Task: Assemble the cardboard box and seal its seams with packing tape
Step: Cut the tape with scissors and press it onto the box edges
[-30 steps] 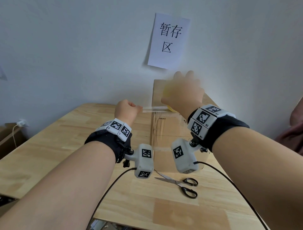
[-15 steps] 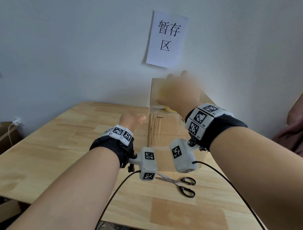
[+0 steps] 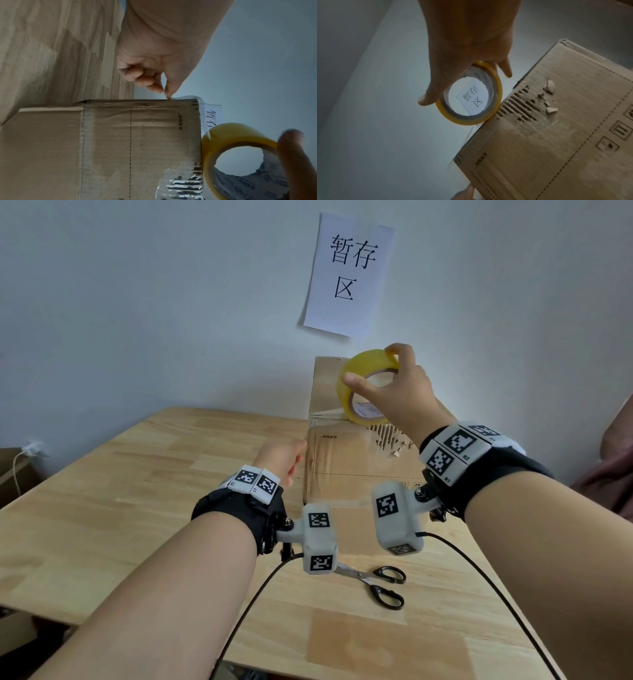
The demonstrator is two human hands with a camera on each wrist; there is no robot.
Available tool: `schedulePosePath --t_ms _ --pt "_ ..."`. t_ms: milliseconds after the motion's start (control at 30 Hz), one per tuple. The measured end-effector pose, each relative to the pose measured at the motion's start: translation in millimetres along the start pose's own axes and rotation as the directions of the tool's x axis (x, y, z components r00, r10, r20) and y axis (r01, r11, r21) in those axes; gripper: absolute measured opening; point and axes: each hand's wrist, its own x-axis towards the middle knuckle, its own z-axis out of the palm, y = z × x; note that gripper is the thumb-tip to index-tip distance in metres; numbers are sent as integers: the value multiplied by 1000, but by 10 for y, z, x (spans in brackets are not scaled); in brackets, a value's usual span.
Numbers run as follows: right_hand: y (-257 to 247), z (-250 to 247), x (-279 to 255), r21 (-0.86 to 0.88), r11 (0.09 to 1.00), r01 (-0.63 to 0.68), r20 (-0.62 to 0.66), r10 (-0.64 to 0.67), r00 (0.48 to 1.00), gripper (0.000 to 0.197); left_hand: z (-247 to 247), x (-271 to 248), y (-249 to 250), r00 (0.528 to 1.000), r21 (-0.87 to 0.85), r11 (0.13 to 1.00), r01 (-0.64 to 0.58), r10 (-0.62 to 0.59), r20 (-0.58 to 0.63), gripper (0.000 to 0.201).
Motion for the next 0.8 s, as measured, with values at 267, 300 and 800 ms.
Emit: schedulePosePath --t_ms 267,300,800 --pt "57 -29 6 92 994 -57 -5 58 998 84 -45 -141 17 995 373 927 -36 67 -71 34" --pt "29 -28 7 100 992 -74 -10 75 997 83 -62 -150 23 988 429 900 -83 132 -85 34" --pt "-105 244 -104 -62 998 -4 -75 -1 997 77 27 -68 -571 916 446 802 -397 374 143 41"
